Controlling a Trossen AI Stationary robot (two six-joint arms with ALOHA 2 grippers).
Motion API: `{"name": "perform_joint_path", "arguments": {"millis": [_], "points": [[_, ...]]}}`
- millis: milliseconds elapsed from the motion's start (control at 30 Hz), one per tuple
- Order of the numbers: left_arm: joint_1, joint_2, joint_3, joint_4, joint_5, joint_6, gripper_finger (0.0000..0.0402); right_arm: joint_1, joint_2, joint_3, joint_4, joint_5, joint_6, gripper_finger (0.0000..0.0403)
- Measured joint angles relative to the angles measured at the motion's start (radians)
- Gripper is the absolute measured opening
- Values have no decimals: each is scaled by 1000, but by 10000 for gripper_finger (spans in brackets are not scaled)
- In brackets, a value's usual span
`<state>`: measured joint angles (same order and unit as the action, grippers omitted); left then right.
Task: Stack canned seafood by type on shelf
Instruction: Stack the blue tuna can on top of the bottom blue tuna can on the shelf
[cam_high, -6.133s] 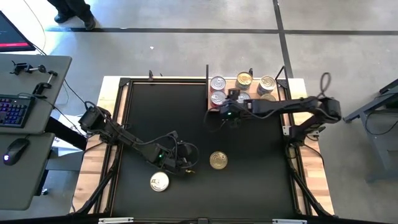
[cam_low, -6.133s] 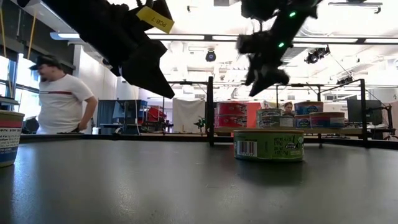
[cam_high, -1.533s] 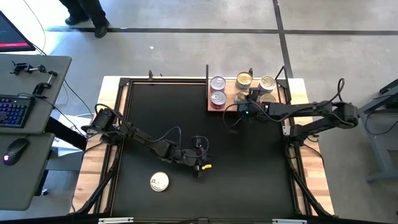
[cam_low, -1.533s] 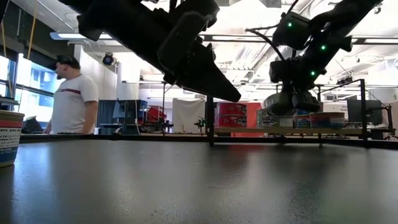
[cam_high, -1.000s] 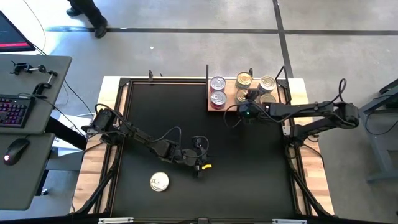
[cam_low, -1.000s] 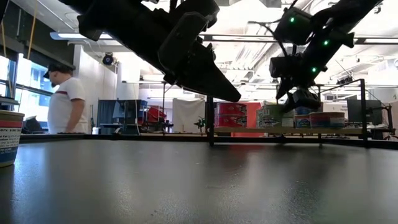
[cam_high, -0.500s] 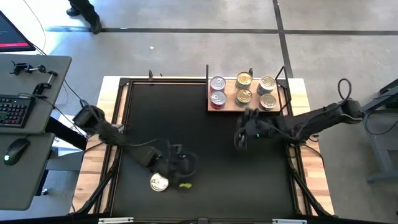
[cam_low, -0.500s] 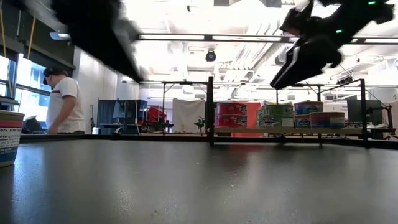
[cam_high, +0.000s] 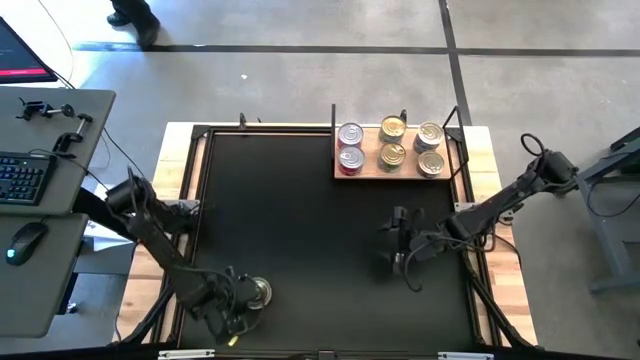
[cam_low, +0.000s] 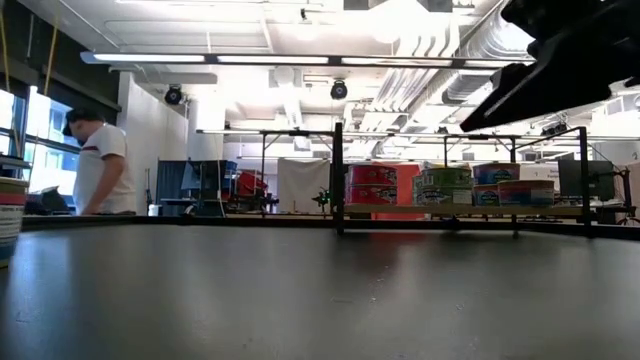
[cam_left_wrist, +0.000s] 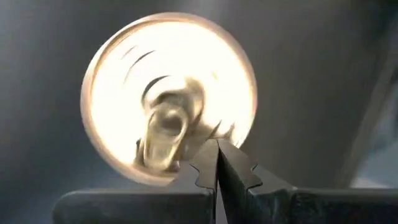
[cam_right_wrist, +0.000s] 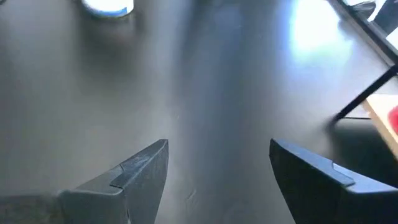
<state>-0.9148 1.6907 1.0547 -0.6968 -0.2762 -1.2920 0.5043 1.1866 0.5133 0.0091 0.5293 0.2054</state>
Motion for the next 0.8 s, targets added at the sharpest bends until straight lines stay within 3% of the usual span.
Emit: {"name": "perform_joint_path", "arguments": {"millis": [167,300,333,400,500,567,800], "points": [[34,82,4,184,-123,88,0,1,0,0,18,33,-4,270],[164,137,-8,355,-449,360,0,-7,0,0,18,37,-7,270],[206,143,-9,429,-483,455,0,-7,0,0,18,38,-7,270],[272,133,8,531,-454,625,0,-7,0,0,18,37,-1,270],[334,127,37,535,-301,784,0,1,0,0,17,37,11,270],[353,130,43,498,-261,866,0,2,8,0,21,37,23,270],[374,130,37,406,-368,1069,32,7,101,0,54,64,89,270]]}}
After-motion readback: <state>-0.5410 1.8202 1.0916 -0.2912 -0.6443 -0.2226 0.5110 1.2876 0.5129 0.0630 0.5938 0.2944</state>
